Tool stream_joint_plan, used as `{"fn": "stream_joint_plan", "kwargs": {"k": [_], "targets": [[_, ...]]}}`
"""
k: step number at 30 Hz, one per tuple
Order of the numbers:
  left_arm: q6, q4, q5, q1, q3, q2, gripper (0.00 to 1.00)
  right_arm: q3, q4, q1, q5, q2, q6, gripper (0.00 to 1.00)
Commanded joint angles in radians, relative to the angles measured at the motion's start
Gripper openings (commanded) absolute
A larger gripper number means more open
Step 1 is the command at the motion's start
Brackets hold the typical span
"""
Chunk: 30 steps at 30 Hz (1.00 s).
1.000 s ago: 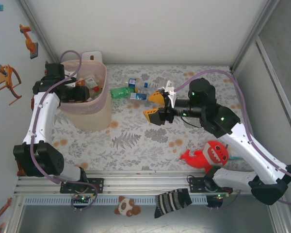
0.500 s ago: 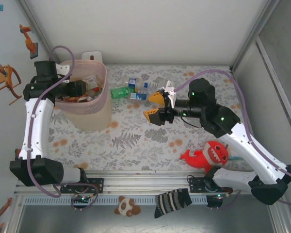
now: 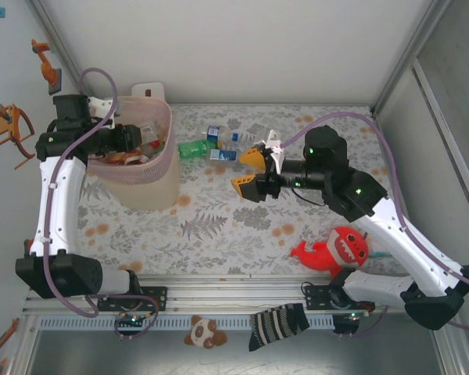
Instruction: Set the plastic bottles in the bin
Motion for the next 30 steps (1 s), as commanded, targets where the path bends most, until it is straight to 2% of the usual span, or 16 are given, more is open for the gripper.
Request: {"fn": "stream_joint_plan", "kwargs": {"k": [1,9,19,22,30], "targets": [[-0.008,0.009,0.084,-0.001,-0.011,0.047,0.38,0.002,0.015,0.004,0.006,-0.018,-0.011,0.69],[0.018,-0.034,-0.08,0.015,-0.048,0.11,0.35,-0.006,0.016,0.004,0.013,-0.015,-0.01,0.69],[0.008,-0.046,-0.169,0.034,-0.057,0.073,0.34,0.011,0.004,0.005,0.047,0.005,-0.01,0.69],[0.003,-0.044,-0.15,0.036,-0.043,0.052,0.34,0.024,-0.013,0.004,0.09,0.02,-0.002,0.69],[-0.054,0.031,0.052,0.035,-0.046,-0.026,0.36,0.045,-0.02,0.004,0.31,0.107,0.148,0.67]]}}
